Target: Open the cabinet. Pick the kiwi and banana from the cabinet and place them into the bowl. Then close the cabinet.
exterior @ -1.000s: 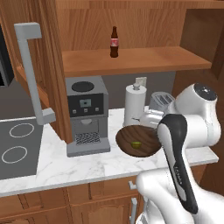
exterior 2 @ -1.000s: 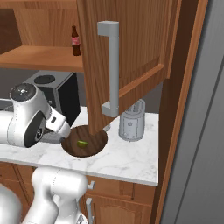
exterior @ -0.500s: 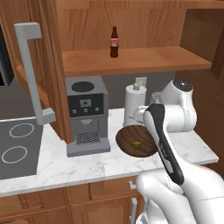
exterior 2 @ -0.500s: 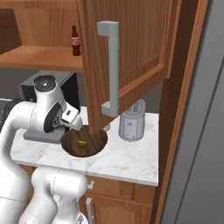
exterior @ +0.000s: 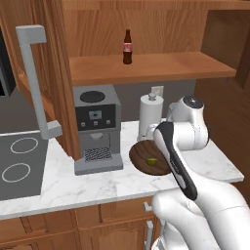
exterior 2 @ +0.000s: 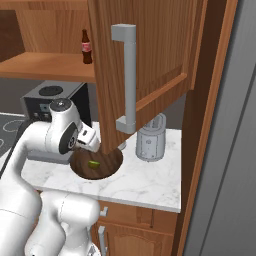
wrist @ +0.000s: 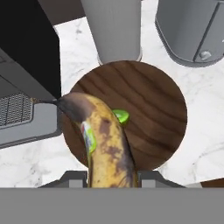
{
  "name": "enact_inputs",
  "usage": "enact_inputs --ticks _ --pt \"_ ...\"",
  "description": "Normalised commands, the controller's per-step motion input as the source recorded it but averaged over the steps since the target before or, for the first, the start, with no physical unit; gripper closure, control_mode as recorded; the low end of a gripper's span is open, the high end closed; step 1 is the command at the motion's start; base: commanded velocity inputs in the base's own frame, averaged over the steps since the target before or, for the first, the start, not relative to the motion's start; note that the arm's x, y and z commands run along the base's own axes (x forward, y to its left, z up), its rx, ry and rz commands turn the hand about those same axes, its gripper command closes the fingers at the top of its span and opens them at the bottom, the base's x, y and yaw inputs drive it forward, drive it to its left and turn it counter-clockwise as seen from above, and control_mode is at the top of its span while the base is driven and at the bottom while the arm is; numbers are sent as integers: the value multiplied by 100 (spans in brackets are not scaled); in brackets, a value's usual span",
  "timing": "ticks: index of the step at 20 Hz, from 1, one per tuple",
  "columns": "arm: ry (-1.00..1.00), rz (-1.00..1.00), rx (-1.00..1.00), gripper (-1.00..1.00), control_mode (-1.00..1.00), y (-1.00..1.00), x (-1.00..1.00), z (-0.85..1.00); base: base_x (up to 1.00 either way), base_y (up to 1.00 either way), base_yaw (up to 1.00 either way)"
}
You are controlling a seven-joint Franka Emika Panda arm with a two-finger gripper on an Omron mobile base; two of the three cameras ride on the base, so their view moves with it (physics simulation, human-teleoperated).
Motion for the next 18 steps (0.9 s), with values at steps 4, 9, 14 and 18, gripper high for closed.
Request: enact_inputs --ticks 4,9,14,18 --pt "0 0 0 100 -100 -10 16 -48 0 0 0" --pt "0 0 0 100 -100 -13 27 -40 0 0 0" --pt "-1 0 0 100 -100 -19 48 -31 0 0 0" --pt "-1 0 -2 -100 -100 -7 59 -32 0 0 0"
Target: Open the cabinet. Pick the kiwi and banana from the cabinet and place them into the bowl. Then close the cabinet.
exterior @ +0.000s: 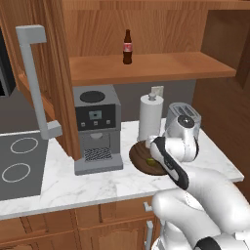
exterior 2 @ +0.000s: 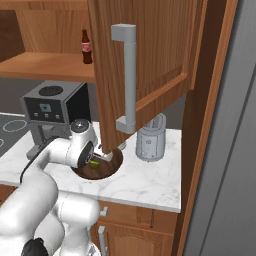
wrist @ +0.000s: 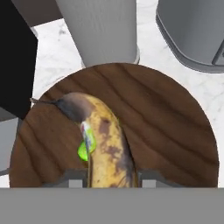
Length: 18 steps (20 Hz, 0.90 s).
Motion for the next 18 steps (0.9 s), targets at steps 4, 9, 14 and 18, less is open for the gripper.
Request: enact_inputs --ticks 4,9,14,18 --pt "-6 0 -4 -100 -100 0 39 -28 0 0 0" --pt "-2 0 0 -100 -100 0 22 -9 0 0 0" --pt "0 0 0 -100 -100 0 7 4 0 0 0" --pt "-7 0 0 -100 -100 0 -14 46 0 0 0"
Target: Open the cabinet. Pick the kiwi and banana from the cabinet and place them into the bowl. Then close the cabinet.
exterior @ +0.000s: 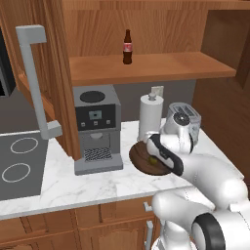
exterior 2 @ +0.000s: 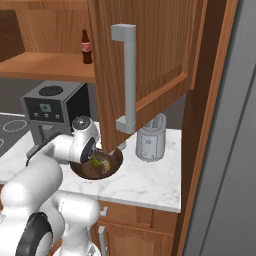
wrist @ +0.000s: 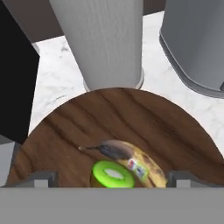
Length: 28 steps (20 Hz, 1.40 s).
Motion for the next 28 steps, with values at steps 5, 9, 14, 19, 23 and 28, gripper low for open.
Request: enact_inputs --ticks 5,9,14,19,23,28 --pt "-18 0 -2 -100 -100 4 -68 82 0 0 0" --pt "-19 0 -5 -100 -100 7 -73 95 0 0 0" --pt "-21 0 -9 -100 -100 8 -96 84 0 0 0" --pt "-21 0 -5 -100 -100 1 -100 93 0 0 0" --pt "-21 0 -4 -100 -100 4 -100 98 0 0 0" --pt "-21 1 -10 -100 -100 16 -100 65 0 0 0"
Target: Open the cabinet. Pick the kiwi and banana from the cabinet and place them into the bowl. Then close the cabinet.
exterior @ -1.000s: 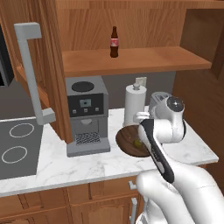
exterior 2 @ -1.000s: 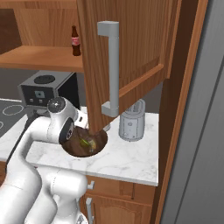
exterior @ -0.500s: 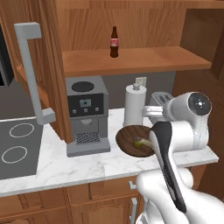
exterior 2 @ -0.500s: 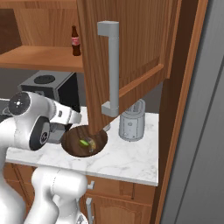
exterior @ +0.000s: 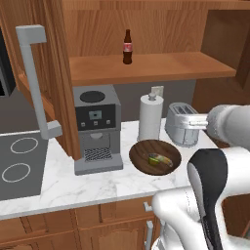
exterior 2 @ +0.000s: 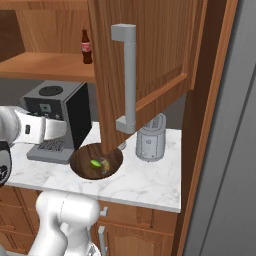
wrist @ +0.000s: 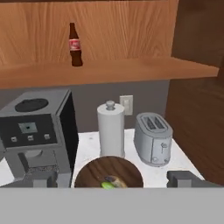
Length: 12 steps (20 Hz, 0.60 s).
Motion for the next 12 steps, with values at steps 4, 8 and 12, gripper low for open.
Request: enact_inputs --ticks 4,8,12 --pt "-27 7 -12 -100 -100 40 -100 38 0 0 0" --pt "-30 12 -14 -100 -100 67 -100 23 0 0 0" --pt "-27 14 -9 -100 -100 85 -80 14 0 0 0"
